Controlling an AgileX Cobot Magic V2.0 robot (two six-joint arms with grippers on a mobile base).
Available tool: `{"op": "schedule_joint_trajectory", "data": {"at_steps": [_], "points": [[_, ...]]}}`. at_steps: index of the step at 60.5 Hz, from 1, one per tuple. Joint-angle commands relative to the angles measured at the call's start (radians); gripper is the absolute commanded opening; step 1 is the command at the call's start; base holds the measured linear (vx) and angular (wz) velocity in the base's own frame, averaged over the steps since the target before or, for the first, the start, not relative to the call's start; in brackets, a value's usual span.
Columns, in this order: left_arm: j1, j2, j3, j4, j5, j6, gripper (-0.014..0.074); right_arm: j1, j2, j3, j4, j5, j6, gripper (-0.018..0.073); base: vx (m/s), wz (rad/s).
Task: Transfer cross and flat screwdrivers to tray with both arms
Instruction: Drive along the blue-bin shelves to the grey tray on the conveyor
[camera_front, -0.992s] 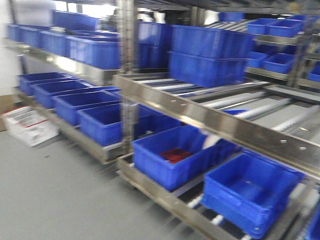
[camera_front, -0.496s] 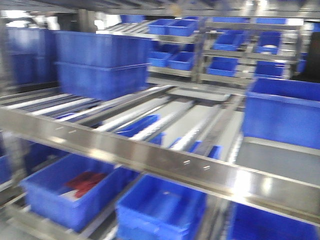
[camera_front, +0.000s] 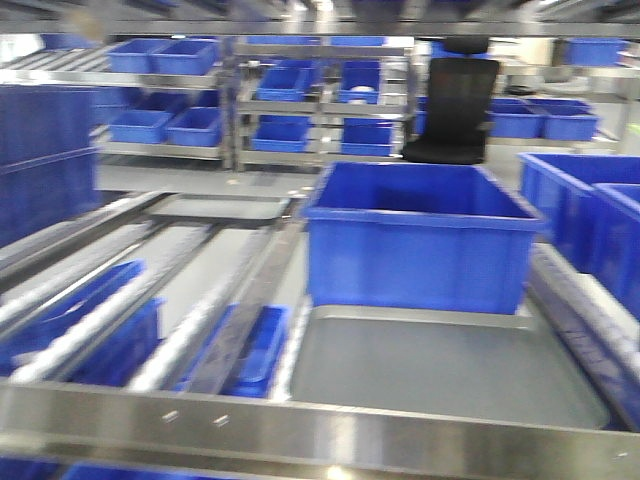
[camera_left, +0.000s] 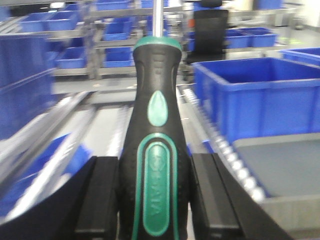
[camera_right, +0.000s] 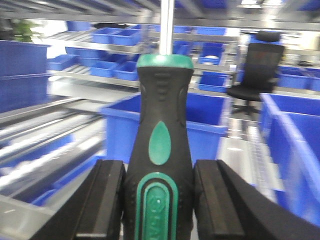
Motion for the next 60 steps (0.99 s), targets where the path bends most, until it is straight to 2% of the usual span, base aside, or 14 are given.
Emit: {"op": "schedule_joint_trajectory", "data": {"at_steps": [1, 20, 60], "points": [[-0.004, 0.003, -0.025, -0.012, -0.095, -0.001, 0.0003, -0.002, 0.010, -0.029, -0.002, -0.095, -0.008, -0.0008, 0.22, -0.52], [-0.004, 0.003, -0.025, -0.012, -0.095, -0.001, 0.0003, -0.002, 0.010, -0.029, -0.001, -0.098, -0.008, -0.0008, 0.20, -0.34], [-0.004, 0.003, -0.025, -0.012, -0.095, -0.001, 0.0003, -0.002, 0.010, -0.029, -0.001, -0.098, -0.008, -0.0008, 0.07, -0.03]]}}
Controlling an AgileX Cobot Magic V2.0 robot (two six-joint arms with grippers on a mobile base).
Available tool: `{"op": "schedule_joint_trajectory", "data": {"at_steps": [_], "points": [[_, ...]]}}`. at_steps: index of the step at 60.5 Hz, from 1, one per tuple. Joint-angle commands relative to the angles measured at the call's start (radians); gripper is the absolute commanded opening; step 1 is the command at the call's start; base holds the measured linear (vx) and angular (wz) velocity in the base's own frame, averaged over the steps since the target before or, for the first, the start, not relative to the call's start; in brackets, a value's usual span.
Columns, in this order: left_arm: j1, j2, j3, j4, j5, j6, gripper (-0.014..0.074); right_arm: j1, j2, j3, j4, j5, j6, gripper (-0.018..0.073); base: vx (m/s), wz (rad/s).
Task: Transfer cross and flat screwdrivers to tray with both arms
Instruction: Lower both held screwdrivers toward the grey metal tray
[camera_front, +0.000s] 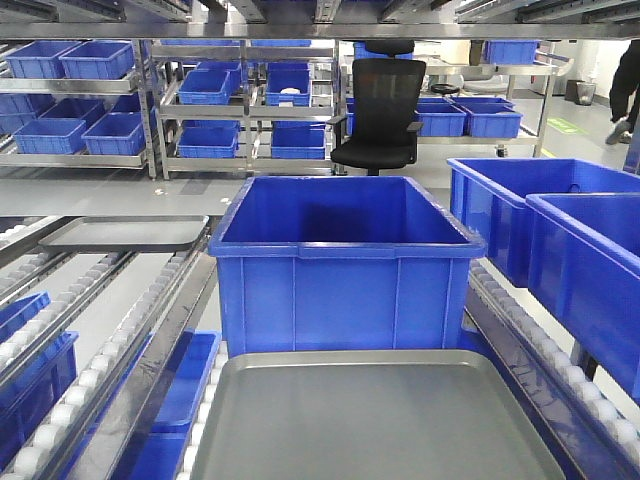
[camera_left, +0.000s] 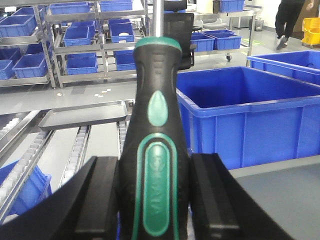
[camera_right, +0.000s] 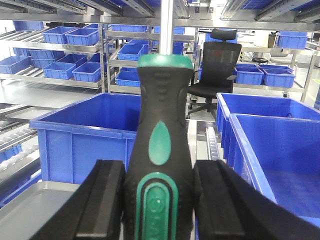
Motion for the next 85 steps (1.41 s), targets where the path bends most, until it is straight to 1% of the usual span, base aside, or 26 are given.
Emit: {"op": "schedule_joint_trajectory", "data": {"at_steps": [1, 17, 34, 48, 57, 64, 68, 73, 77, 78, 81, 85], "points": [[-0.004, 0.003, -0.025, -0.010, -0.095, -0.001, 0.0003, -0.002, 0.010, -0.029, -0.001, -0.098, -0.008, -0.0008, 0.00, 0.00], [-0.004, 0.003, -0.025, -0.010, -0.095, -0.001, 0.0003, -0.002, 0.010, -0.029, -0.001, -0.098, -0.008, -0.0008, 0.00, 0.00], [-0.004, 0.003, -0.025, -0.010, -0.126, -0.001, 0.0003, -0.002, 0.010, -0.029, 0.002, -0.147, -0.008, -0.0008, 0.00, 0.00], [-0.004, 0.006, -0.023, -0.009, -0.097, -0.001, 0.0003, -0.002, 0.010, -0.029, 0.047, -0.154, -0.005, -0.0008, 0.00, 0.00], [-0.004, 0.027, 0.023, -0.015, -0.144, -0.004, 0.0003, -0.002, 0.026, -0.029, 0.054, -0.099, 0.028, -0.0008, 0.00, 0.00], [-0.004, 0.050, 0.071, -0.121, -0.144, -0.018, 0.0003, -0.002, 0.077, -0.029, 0.054, -0.019, 0.035, -0.0008, 0.00, 0.00], [-0.004, 0.071, 0.090, -0.180, -0.136, 0.015, 0.0003, -0.002, 0.120, -0.029, 0.054, 0.020, 0.031, -0.0008, 0.00, 0.00], [-0.005, 0.120, 0.101, -0.279, -0.133, 0.098, 0.0003, -0.002, 0.177, -0.029, 0.059, 0.047, 0.022, -0.0008, 0.00, 0.00], [-0.014, 0.163, 0.102, -0.386, -0.133, 0.185, 0.0003, -0.002, 0.237, -0.029, 0.078, 0.058, 0.007, -0.0008, 0.00, 0.00], [-0.018, 0.179, 0.102, -0.424, -0.133, 0.217, 0.0003, -0.002, 0.249, -0.029, 0.086, 0.059, 0.001, -0.0008, 0.00, 0.00], [-0.029, 0.215, 0.102, -0.496, -0.136, 0.294, 0.0003, -0.002, 0.293, -0.029, 0.121, 0.059, -0.028, -0.0008, 0.00, 0.00], [-0.054, 0.280, 0.102, -0.623, -0.162, 0.383, 0.0003, -0.002, 0.352, -0.029, 0.194, 0.049, -0.087, -0.0008, 0.00, 0.00]]}}
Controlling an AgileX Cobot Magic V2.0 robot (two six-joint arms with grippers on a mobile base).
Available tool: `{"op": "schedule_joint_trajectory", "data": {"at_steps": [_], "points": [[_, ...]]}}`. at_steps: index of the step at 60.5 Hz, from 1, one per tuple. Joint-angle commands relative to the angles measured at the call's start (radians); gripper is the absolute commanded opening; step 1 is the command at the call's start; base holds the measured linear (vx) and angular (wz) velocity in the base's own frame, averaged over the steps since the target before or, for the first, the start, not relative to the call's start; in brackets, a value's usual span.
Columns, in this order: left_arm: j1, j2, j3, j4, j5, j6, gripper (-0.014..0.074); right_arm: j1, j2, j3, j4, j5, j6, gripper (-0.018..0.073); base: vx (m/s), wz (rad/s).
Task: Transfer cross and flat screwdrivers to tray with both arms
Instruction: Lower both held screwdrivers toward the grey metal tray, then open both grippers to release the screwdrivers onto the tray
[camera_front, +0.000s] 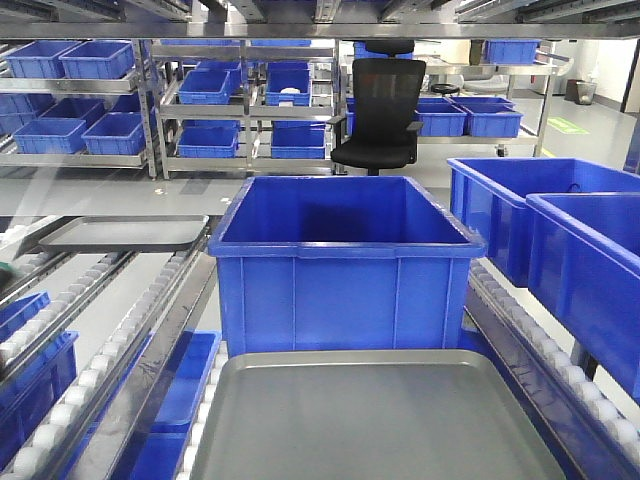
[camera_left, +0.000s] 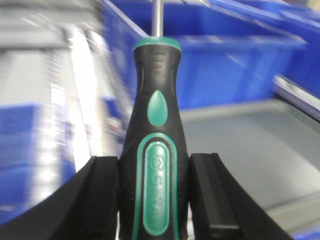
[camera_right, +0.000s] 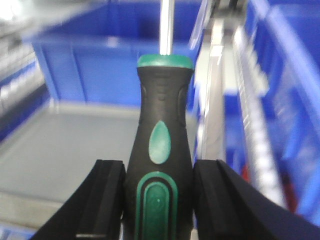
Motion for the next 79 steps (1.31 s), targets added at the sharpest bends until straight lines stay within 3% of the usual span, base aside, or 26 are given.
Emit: {"op": "schedule_joint_trajectory", "data": {"at_steps": [1, 11, 18, 23, 34, 41, 56, 66, 79], "points": [[-0.034, 0.077, -0.031, -0.214, -0.126, 0.129, 0.0003, -0.002, 0.077, -0.028, 0.106, -0.097, -0.077, -0.0008, 0.00, 0.00], [-0.124, 0.278, -0.075, -0.451, -0.169, 0.288, 0.0003, -0.002, 0.227, -0.028, 0.311, -0.154, -0.222, -0.0008, 0.00, 0.00], [-0.213, 0.413, -0.151, -0.498, -0.186, 0.306, 0.0003, -0.002, 0.343, -0.028, 0.417, -0.173, -0.292, -0.0008, 0.00, 0.00], [-0.270, 0.504, -0.218, -0.504, -0.196, 0.298, 0.0003, -0.002, 0.416, -0.029, 0.442, -0.202, -0.301, -0.0008, 0.00, 0.00], [-0.365, 0.685, -0.332, -0.504, -0.199, 0.136, 0.0003, -0.002, 0.557, -0.031, 0.444, -0.229, -0.300, -0.0008, 0.00, 0.00], [-0.390, 0.737, -0.336, -0.502, -0.206, 0.017, 0.0003, -0.002, 0.612, -0.031, 0.462, -0.232, -0.300, -0.0008, 0.00, 0.00], [-0.403, 0.782, -0.336, -0.501, -0.218, -0.118, 0.0003, -0.002, 0.665, -0.031, 0.479, -0.236, -0.308, -0.0008, 0.00, 0.00], [-0.404, 0.802, -0.336, -0.503, -0.207, -0.166, 0.0003, -0.002, 0.686, -0.031, 0.479, -0.207, -0.308, -0.0008, 0.00, 0.00], [-0.404, 0.804, -0.336, -0.469, -0.209, -0.164, 0.0009, -0.002, 0.705, -0.031, 0.479, -0.175, -0.311, -0.0006, 0.00, 0.00]]}}
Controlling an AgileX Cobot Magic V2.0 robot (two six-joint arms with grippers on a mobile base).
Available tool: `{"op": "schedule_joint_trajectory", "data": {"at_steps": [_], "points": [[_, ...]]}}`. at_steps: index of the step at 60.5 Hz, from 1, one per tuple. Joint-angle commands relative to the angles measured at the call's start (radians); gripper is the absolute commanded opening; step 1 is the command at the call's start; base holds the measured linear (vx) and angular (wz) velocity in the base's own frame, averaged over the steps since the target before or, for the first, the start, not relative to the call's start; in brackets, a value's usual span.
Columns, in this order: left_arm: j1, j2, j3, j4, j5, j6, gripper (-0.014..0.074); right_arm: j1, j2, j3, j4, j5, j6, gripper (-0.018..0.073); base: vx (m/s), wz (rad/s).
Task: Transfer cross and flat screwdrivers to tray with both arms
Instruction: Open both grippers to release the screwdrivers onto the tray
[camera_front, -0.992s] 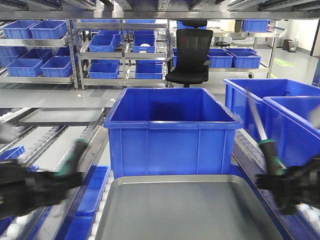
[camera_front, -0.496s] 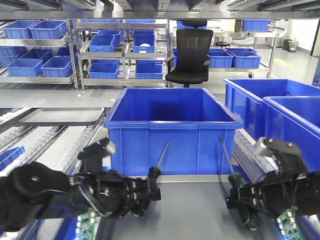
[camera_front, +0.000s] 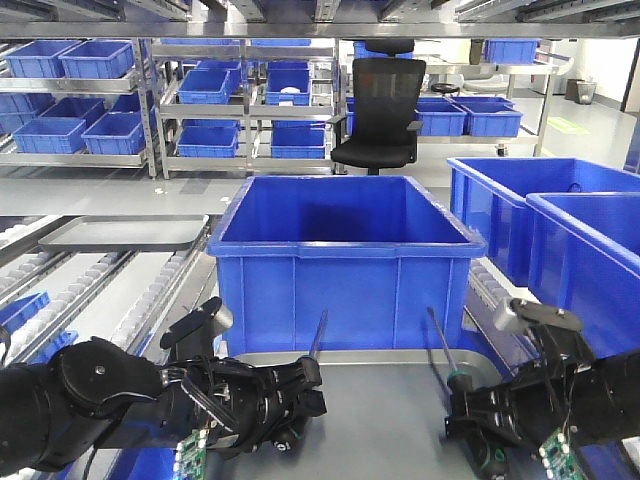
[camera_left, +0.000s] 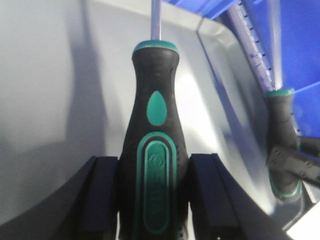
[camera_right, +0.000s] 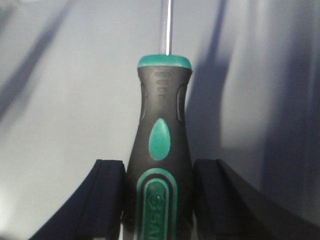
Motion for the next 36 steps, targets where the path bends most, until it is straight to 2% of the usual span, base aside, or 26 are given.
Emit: {"op": "schedule_joint_trajectory", "data": {"at_steps": [1, 8, 15, 22, 36], "points": [[-0.005, -0.044, -0.037, -0.019, -0.031, -0.011, 0.0011, -0.002, -0.031, -0.032, 0.033, -0.021, -0.014, -0.0005, 0.00, 0.00], [-0.005, -0.044, -0.037, -0.019, -0.027, -0.011, 0.0034, -0.002, -0.031, -0.032, 0.033, -0.016, -0.014, 0.0012, 0.00, 0.00], [-0.005, -0.044, -0.037, -0.020, -0.019, -0.011, 0.0095, -0.002, -0.031, -0.032, 0.033, -0.012, -0.014, 0.0075, 0.00, 0.00], [-0.005, -0.044, -0.037, -0.020, -0.004, -0.011, 0.0192, -0.002, -0.031, -0.032, 0.034, -0.008, -0.014, 0.0197, 0.00, 0.00], [-0.005, -0.044, -0.037, -0.020, 0.016, -0.011, 0.0449, -0.002, -0.031, -0.032, 0.038, -0.002, -0.014, 0.0465, 0.00, 0.00]]}}
